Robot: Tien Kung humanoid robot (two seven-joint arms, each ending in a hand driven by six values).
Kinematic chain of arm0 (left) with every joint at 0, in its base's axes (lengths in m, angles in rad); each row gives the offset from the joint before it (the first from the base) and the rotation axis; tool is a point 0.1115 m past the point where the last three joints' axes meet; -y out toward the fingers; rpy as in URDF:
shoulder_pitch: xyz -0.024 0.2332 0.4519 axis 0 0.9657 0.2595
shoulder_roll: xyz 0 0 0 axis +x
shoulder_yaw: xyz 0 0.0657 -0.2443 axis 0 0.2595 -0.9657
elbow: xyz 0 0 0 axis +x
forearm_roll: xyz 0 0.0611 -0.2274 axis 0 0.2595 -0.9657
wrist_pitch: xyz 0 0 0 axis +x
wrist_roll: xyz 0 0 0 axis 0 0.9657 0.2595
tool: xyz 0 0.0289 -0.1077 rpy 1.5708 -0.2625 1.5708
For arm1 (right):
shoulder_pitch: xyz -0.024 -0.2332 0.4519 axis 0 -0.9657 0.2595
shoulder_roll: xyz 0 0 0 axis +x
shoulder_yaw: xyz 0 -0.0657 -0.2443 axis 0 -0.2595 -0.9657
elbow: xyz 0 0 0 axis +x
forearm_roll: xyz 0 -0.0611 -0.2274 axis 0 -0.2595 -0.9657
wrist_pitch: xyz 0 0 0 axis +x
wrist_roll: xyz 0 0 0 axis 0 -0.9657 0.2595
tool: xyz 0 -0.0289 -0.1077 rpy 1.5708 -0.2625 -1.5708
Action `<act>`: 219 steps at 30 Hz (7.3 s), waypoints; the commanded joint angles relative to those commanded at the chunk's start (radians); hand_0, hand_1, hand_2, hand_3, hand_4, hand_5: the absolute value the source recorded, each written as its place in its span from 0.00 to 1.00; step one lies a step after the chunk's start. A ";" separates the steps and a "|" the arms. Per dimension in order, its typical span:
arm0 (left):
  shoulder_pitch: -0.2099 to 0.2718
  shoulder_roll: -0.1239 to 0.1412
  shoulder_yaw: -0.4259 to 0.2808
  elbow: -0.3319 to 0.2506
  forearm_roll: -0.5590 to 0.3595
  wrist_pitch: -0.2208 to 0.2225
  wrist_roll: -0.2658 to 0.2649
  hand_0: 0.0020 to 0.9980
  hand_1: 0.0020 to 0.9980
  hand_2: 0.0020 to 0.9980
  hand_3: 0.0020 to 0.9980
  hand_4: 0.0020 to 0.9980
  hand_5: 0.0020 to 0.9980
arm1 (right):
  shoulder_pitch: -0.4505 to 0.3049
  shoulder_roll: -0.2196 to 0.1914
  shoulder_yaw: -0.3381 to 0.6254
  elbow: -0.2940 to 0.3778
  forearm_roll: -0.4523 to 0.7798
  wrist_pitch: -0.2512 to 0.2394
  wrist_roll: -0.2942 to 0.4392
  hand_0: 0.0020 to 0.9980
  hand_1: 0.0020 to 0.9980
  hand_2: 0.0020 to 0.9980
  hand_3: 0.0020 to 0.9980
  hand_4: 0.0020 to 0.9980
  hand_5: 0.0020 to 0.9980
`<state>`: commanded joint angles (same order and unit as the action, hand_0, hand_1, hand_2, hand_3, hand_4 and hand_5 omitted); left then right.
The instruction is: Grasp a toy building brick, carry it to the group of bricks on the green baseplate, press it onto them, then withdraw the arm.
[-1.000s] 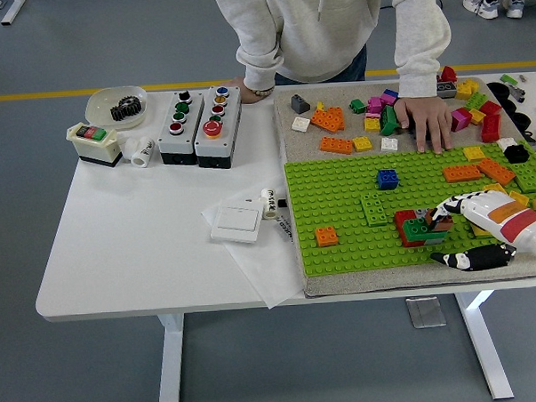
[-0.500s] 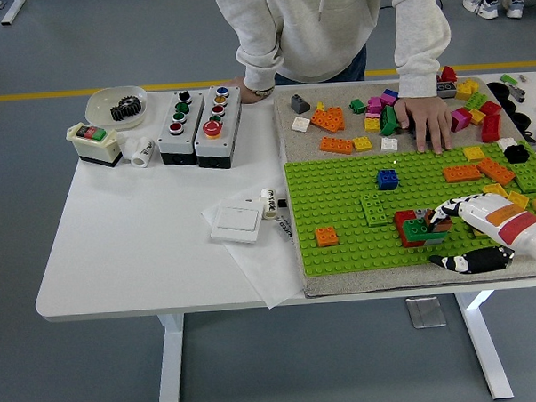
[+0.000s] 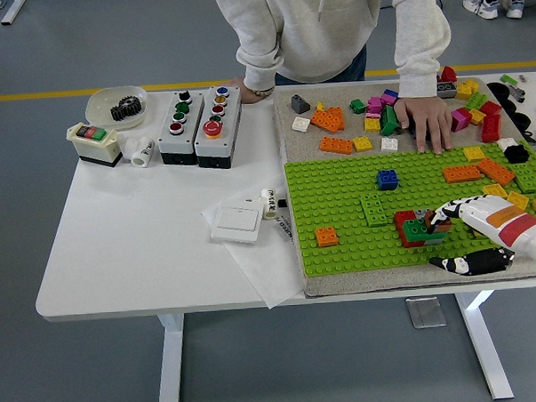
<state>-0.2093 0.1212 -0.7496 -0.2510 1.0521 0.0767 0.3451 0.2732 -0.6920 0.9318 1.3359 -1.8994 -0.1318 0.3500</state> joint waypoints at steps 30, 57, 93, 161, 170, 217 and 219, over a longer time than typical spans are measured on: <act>-0.001 0.001 0.007 0.000 -0.009 -0.002 -0.003 0.76 0.75 0.74 0.60 0.68 0.59 | -0.005 -0.004 0.021 0.021 0.006 0.003 0.000 0.64 0.66 0.69 0.58 0.85 0.45; -0.003 0.002 0.016 -0.001 -0.024 -0.002 -0.004 0.76 0.75 0.74 0.60 0.68 0.59 | 0.214 0.045 -0.122 -0.084 0.126 -0.158 -0.061 0.68 0.66 0.72 0.70 0.92 0.34; -0.003 0.007 0.011 -0.009 -0.015 -0.008 0.010 0.77 0.75 0.74 0.60 0.68 0.59 | 0.588 0.301 -0.502 -0.600 0.097 -0.205 -0.002 0.60 0.64 0.67 0.63 0.85 0.25; -0.061 0.018 0.018 -0.016 -0.005 -0.006 0.020 0.77 0.75 0.74 0.60 0.68 0.59 | 0.669 0.473 -0.640 -0.941 0.253 -0.134 -0.030 0.60 0.63 0.64 0.58 0.80 0.33; -0.064 0.019 0.019 -0.017 -0.005 -0.006 0.021 0.77 0.75 0.74 0.60 0.68 0.59 | 0.668 0.472 -0.647 -0.950 0.260 -0.134 -0.027 0.59 0.63 0.63 0.57 0.79 0.34; -0.051 0.021 0.012 -0.016 0.006 -0.010 0.025 0.77 0.75 0.74 0.60 0.68 0.59 | 0.659 0.444 -0.642 -0.912 0.247 -0.167 -0.007 0.53 0.54 0.57 0.51 0.70 0.45; -0.051 0.021 0.012 -0.016 0.006 -0.010 0.025 0.77 0.75 0.74 0.60 0.68 0.59 | 0.659 0.442 -0.639 -0.908 0.244 -0.168 -0.006 0.53 0.54 0.57 0.51 0.70 0.45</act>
<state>-0.2599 0.1418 -0.7379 -0.2668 1.0584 0.0668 0.3702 0.9327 -0.2495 0.2930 0.4275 -1.6549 -0.2994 0.3439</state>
